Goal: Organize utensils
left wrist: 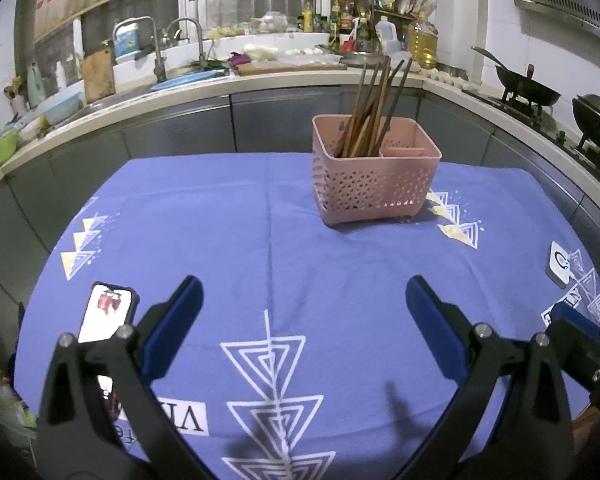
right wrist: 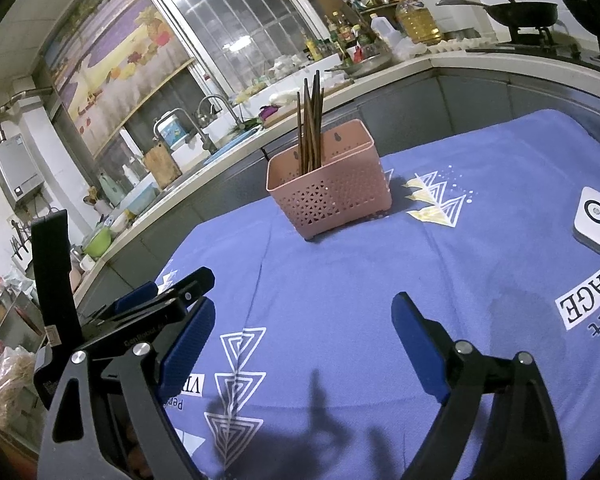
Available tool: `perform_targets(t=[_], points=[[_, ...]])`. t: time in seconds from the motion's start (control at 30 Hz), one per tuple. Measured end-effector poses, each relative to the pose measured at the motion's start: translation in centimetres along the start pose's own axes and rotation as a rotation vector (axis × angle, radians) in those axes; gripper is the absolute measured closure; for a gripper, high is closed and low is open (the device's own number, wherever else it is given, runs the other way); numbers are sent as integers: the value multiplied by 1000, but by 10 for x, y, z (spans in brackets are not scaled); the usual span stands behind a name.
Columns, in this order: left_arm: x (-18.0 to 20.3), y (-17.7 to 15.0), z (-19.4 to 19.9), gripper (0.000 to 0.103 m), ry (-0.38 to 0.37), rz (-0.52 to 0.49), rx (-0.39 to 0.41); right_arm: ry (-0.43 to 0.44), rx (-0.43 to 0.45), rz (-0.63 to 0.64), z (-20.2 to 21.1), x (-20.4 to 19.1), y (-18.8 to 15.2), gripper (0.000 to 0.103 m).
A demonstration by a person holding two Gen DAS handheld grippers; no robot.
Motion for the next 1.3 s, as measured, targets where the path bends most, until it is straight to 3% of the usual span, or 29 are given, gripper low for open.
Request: perform_targets(t=[0.9,1.3], points=[[-5,0,1,6,30,4,5,6,-5,-7,-2,1,-3,14],[-2,-2,7,6,91,-11,36,8,-2,-7,-1,1,-2,14]])
Point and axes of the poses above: each gripper's, at about its wrist camera, not at the fingertips, and z roughly against the way its jaws point, x to its right, y to its top, the point moved 1 cm from there along -z, roughly the way its jaws point, and after that the axes turned 1 degree about -x, right-handed, at the moved point
